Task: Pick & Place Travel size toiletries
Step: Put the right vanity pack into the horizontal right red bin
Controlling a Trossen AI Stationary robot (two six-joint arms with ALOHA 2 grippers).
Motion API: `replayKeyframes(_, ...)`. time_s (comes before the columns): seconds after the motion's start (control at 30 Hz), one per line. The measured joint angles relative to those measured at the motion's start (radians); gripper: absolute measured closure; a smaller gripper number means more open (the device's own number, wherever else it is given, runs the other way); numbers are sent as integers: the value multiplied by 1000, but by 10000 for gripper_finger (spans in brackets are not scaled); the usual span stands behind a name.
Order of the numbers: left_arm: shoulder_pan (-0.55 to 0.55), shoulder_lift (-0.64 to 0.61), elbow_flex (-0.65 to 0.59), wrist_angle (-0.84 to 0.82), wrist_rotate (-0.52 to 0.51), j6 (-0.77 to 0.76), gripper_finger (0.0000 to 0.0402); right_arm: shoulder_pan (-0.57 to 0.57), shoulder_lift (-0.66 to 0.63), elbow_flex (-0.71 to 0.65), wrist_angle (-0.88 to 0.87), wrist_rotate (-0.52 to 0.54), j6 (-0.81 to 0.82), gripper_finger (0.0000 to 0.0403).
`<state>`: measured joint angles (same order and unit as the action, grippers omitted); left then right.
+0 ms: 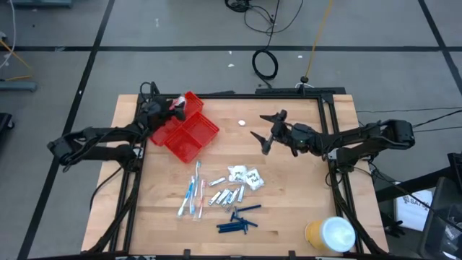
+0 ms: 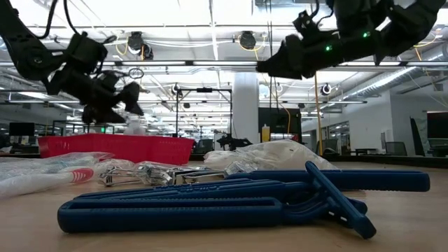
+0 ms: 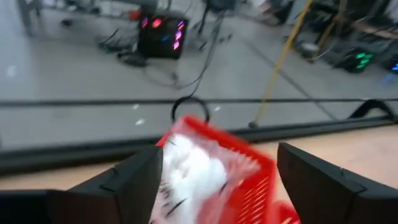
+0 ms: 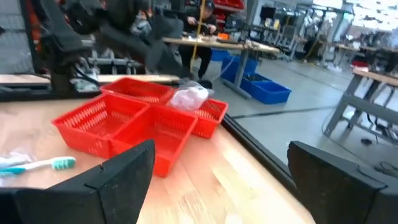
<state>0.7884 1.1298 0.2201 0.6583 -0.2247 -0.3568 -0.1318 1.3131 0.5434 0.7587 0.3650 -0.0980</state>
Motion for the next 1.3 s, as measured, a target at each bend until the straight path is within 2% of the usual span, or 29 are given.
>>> replayKeyframes(0.23,-32,-89,29,-12,11,78,80,-80,124,15,-9,-12,65,53)
replayKeyframes(0.37,-63,-120,37,-10,11,59,91,-150,227,109,-120,-110,93,60)
replayKeyframes(0.67,-160,-143,51,-13,37,73,100,-292,547,384,-354,-344,59,66)
replayKeyframes(0.9,-201,-143,51,-14,45,124,104,-334,637,477,-473,-343,59,71)
replayKeyframes(1.07,-205,-143,51,-25,43,136,110,-340,636,478,-506,-343,60,113)
replayKeyframes(1.3,-205,-143,51,-63,42,142,109,-340,636,478,-499,-344,58,228)
